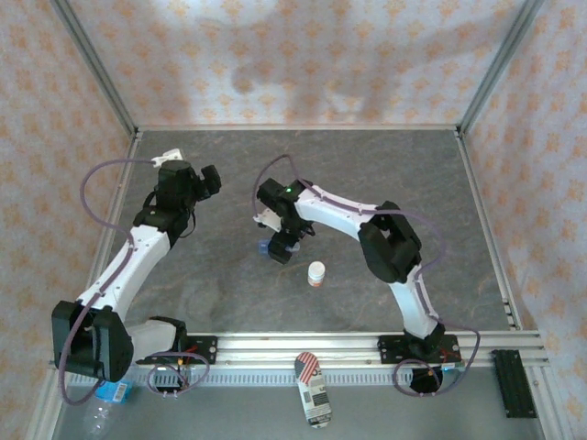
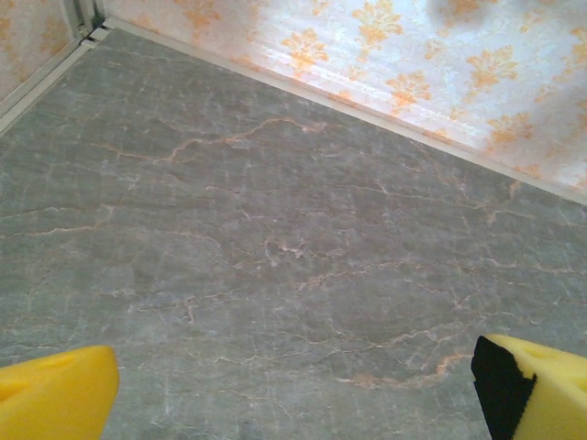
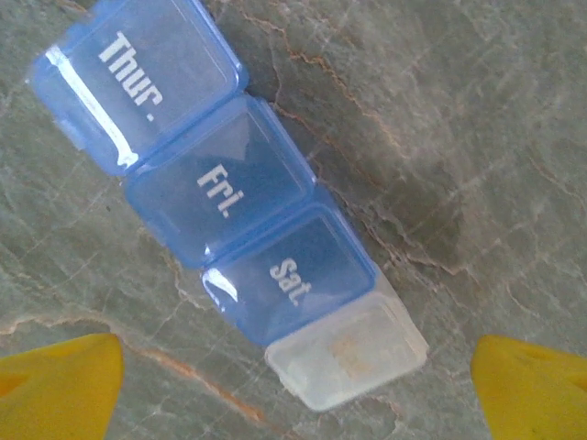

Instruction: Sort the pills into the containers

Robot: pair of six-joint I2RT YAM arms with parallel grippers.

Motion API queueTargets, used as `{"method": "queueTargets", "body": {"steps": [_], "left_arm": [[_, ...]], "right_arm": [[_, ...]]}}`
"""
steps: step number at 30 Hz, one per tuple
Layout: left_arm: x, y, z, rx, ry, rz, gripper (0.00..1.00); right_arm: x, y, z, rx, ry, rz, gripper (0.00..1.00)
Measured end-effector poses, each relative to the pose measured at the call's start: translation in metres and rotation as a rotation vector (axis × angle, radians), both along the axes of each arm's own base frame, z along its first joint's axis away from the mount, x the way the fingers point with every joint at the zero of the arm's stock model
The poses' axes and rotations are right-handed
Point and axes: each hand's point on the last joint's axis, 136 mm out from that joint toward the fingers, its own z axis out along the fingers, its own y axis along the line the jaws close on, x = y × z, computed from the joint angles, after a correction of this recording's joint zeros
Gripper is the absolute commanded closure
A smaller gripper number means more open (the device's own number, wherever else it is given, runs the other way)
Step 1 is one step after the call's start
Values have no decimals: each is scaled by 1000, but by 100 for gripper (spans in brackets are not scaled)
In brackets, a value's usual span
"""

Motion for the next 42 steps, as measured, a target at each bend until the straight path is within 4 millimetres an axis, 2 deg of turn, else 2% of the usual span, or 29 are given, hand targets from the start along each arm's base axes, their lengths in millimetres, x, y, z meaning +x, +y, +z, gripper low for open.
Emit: {"method": "queueTargets", "body": {"steps": [10, 21, 24, 26, 31, 36, 42], "left_arm": [[6, -3, -7, -17, 20, -10, 0], [6, -4, -7, -36, 18, -4, 0], [6, -4, -7, -42, 17, -3, 0], [6, -4, -7, -43, 17, -3, 0], [6, -5, -7, -52, 16, -3, 0], [6, -7, -7, -72, 14, -4, 0], [8, -8, -12, -77, 26, -8, 0]], "right_arm": [[10, 4, -9, -23, -34, 12, 7], [9, 10, -15, -6, -15, 0, 32], [6, 13, -15, 9, 3, -14, 44], [4, 15, -15, 21, 18, -32, 47], [0, 18, -14, 40, 47, -98, 47], [1, 25, -14, 62, 68, -179, 31], [2, 26, -14, 69, 70, -204, 27]]}}
